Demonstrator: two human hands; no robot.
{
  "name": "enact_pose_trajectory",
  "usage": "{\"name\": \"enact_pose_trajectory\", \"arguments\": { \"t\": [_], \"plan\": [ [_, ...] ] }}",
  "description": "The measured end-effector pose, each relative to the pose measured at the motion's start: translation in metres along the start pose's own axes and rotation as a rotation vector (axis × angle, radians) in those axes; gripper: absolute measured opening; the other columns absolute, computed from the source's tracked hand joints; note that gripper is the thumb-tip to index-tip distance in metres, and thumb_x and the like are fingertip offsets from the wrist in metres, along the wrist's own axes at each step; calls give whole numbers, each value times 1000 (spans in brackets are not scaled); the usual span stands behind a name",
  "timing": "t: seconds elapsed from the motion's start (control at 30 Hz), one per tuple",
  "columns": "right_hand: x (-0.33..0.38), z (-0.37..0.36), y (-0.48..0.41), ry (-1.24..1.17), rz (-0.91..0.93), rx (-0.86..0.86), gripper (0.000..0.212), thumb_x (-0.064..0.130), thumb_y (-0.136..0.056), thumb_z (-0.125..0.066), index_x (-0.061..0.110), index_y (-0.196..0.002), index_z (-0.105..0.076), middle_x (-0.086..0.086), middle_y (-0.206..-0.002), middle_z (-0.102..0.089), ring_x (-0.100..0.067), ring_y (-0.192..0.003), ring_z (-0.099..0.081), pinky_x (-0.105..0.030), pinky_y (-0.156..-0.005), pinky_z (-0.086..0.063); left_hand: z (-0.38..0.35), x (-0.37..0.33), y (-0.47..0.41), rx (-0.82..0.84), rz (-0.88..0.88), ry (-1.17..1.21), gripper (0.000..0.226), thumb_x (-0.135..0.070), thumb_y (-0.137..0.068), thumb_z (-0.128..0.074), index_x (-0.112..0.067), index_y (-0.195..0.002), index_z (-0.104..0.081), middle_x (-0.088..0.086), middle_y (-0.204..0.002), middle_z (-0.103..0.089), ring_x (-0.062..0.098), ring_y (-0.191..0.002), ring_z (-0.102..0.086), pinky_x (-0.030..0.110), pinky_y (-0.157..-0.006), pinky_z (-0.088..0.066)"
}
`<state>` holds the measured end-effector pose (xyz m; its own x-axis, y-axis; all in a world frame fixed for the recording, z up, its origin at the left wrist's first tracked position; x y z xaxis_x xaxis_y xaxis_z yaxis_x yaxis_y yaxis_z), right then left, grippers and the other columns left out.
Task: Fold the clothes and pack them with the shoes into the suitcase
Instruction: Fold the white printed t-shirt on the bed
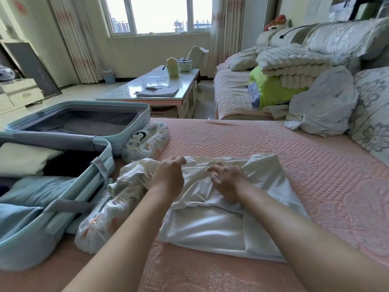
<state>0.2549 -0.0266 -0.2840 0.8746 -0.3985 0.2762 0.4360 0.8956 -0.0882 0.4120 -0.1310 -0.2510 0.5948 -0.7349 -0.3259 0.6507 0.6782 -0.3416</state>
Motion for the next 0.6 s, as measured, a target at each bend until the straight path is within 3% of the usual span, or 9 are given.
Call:
{"name": "enact_pose_trajectory", "arguments": {
  "t": [0.07,0.17,0.23,0.3,0.4,0.5,0.6],
  "plan": [
    [-5,3,-5,134,17,-70,43,25,-99,-49,34,-141,-50,4,-142,-50,-24,-129,-44,-41,-106,-38,-16,10,-6,104,29,-81,41,-7,-95,-45,-21,-133,-55,4,-126,-60,27,-117,-55,39,-95,-46],
    [-13,2,-13,227,28,-78,44,18,-99,-50,32,-140,-49,2,-132,-53,-26,-120,-52,-42,-95,-49,-23,31,-11,142,66,-40,26,-16,-94,-50,-21,-114,-66,8,-115,-68,28,-108,-60,34,-90,-47],
    [-17,-3,-18,187,34,-117,35,13,-100,-45,26,-128,-61,-1,-121,-58,-28,-110,-61,-41,-87,-52,-19,32,-13,73,63,-19,23,-15,-92,-54,-20,-103,-73,8,-105,-72,29,-100,-64,32,-85,-48],
    [-18,-5,-24,149,36,-202,28,7,-98,-47,19,-111,-68,-4,-109,-61,-31,-96,-67,-40,-80,-55,-9,27,-20,-104,77,4,21,-13,-92,-54,-16,-96,-75,10,-98,-69,31,-92,-66,35,-81,-51],
    [-20,-3,-30,56,18,-372,20,0,-92,-54,13,-100,-67,-7,-98,-61,-33,-80,-68,-41,-70,-57,1,22,-35,-199,147,-43,24,-1,-92,-50,-9,-101,-71,13,-101,-63,33,-97,-64,40,-81,-51],
    [-21,-4,-30,-89,-31,-425,28,-1,-91,-54,13,-111,-68,-9,-107,-61,-30,-88,-66,-41,-78,-56,0,16,-42,-171,160,-102,43,13,-86,-43,-6,-118,-63,18,-118,-58,35,-118,-53,44,-96,-51],
    [-17,-8,-21,-176,27,-274,38,17,-94,-54,18,-131,-61,-7,-131,-55,-31,-113,-60,-43,-99,-49,-10,-12,-30,-166,-171,-97,48,12,-84,-47,-11,-122,-65,14,-122,-60,32,-114,-57,44,-93,-52]
  ]
}}
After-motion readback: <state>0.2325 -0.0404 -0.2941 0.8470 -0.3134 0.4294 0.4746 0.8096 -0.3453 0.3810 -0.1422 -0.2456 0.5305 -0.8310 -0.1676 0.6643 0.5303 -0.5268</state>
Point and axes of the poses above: each hand's wrist, its own y-axis away from the middle knuckle, its own z-axis out of the back of the hand, x = y × z, the point moved 3 cm from there along -y, towards the middle knuckle
